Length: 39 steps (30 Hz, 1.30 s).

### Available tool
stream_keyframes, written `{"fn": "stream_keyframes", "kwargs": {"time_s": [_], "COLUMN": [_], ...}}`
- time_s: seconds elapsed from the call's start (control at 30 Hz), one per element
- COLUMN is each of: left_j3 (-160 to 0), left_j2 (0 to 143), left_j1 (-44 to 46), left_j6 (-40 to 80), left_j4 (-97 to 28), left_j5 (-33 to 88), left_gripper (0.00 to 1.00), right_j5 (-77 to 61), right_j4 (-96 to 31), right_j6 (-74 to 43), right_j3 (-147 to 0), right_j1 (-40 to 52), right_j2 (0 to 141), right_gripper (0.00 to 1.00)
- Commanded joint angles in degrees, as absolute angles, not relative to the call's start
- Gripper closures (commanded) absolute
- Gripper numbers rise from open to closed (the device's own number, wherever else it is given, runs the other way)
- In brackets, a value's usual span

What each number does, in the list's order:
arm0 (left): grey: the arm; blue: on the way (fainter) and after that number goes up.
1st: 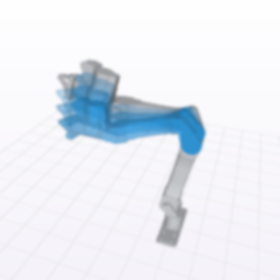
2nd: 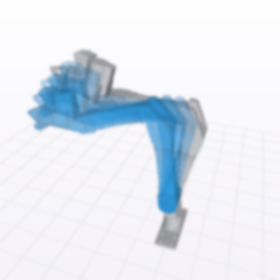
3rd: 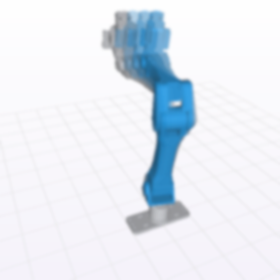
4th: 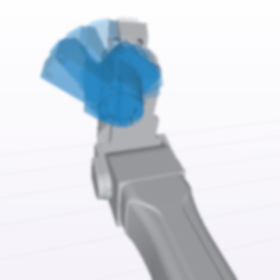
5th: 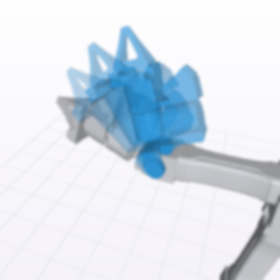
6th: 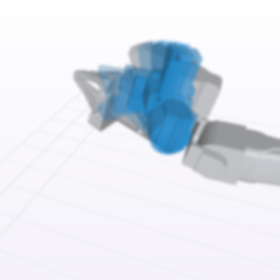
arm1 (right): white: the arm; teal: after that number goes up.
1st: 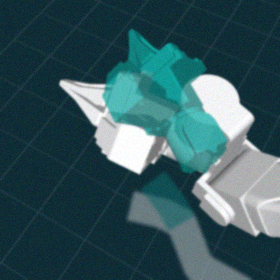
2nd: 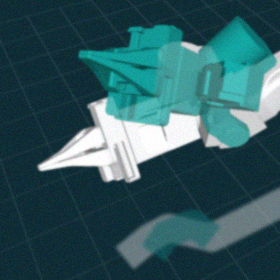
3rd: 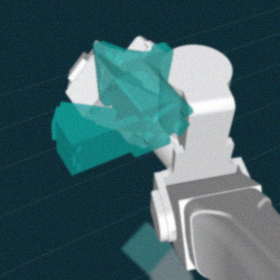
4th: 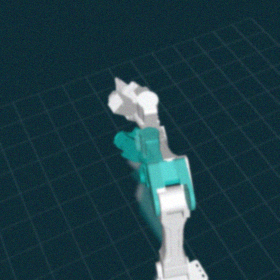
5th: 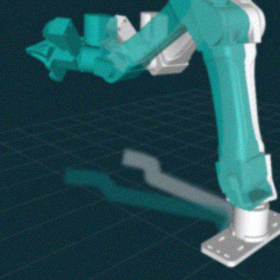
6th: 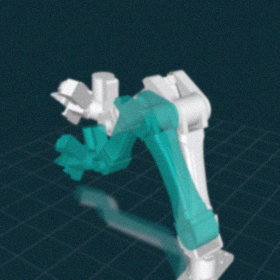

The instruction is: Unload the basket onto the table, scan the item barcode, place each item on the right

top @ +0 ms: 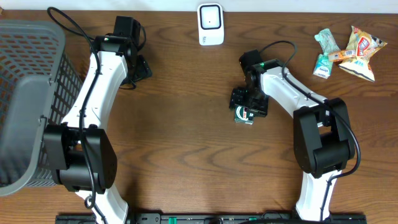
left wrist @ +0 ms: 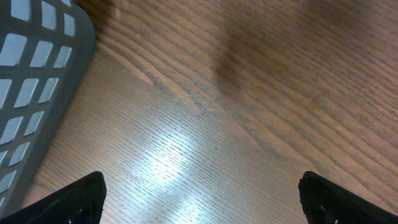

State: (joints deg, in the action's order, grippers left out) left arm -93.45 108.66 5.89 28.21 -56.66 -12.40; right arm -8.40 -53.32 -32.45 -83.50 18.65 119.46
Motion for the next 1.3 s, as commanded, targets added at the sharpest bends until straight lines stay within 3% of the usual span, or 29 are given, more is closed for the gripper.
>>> {"fn": "stream_keyframes", "kwargs": {"time_s": [0.0, 0.13, 0.53, 0.57, 0.6, 0.63, 1.03, 1.27], "left_j3": [-92.95, -92.95, -92.95, -92.95, -92.95, -92.95, -92.95, -92.95], "left_j2": [109.21, 109.21, 109.21, 109.21, 109.21, 109.21, 109.21, 109.21], "left_j1": [5.91, 5.91, 5.91, 5.91, 5.91, 5.91, 5.91, 5.91], "left_j6": [27.46, 27.46, 27.46, 27.46, 27.46, 27.46, 27.46, 27.46], "left_j4": [-56.95, -56.95, -56.95, -56.95, -56.95, -56.95, -56.95, -56.95], "left_j5": [-13.56, -13.56, -13.56, -13.58, -13.56, -13.56, -13.58, -13.56], "left_gripper": [0.02, 0.02, 0.02, 0.02, 0.02, 0.02, 0.02, 0.02], "right_j5": [-9.43, -9.41, -4.84, -4.03, -1.26, -0.25, 0.08, 0.10], "right_j4": [-53.52, -53.30, -55.07, -54.83, -54.65, -54.63, -49.50, -49.08], "right_j6": [-24.99, -18.20, -19.75, -20.21, -22.98, -24.12, -20.53, -20.53], "right_j3": [-83.68, -83.81, -87.42, -87.42, -87.42, -87.39, -85.65, -83.88], "right_j1": [18.98, 19.22, 21.47, 21.63, 21.76, 21.76, 21.76, 21.76], "right_j2": [119.15, 119.15, 119.15, 119.13, 119.15, 119.15, 119.20, 119.22], "right_gripper": [0.25, 0.27, 0.19, 0.18, 0.05, 0.01, 0.01, 0.12]}}
